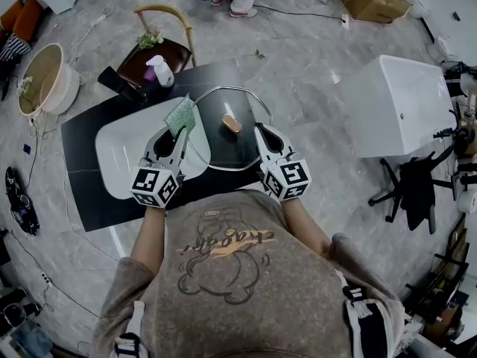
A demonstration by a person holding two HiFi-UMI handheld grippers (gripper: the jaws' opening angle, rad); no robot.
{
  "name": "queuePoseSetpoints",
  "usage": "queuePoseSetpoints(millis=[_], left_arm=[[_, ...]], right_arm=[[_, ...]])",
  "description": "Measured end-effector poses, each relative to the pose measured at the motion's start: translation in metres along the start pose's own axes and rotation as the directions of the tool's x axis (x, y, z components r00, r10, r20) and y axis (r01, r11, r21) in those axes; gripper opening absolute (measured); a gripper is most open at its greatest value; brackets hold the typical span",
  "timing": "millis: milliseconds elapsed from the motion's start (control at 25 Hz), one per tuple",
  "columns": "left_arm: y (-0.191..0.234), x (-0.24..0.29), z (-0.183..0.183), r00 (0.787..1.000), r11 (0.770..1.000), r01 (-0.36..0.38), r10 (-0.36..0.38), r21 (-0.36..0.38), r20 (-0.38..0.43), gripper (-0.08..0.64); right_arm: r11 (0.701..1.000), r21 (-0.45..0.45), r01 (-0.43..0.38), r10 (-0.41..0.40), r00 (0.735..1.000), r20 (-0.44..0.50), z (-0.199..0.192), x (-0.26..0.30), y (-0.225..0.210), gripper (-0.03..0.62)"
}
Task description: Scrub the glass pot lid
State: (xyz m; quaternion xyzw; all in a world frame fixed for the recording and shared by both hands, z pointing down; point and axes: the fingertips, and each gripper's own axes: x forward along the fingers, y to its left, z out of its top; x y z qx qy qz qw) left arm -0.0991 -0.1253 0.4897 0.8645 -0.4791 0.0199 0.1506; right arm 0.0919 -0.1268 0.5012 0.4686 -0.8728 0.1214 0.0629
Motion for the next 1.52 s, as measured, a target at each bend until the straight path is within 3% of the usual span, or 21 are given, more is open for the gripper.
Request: queuePoseSetpoints(millis=[280, 760, 1520], left_arm=[[0.01, 0.0, -0.009, 0.999, 0.999, -0.038, 0.038, -0.018, 0.023, 0.084], [0.015, -0.006, -0.008, 0.996, 0.996, -0.078, 0.08, -0.041, 0.035, 0.084], [0.016, -0.011, -0.012, 0.995, 0.993, -0.093, 0.094, -0.073, 0.018, 0.084]], right_arm=[[0.999, 0.002, 0.035, -0.035, 0.999, -0.002, -0.011, 0.003, -0.007, 0.026], [1.0, 0.015, 0.015, -0.015, 1.0, 0.003, -0.01, 0.006, -0.005, 0.026], [1.0, 0.005, 0.0, 0.0, 1.0, -0.008, -0.012, 0.005, -0.001, 0.026]])
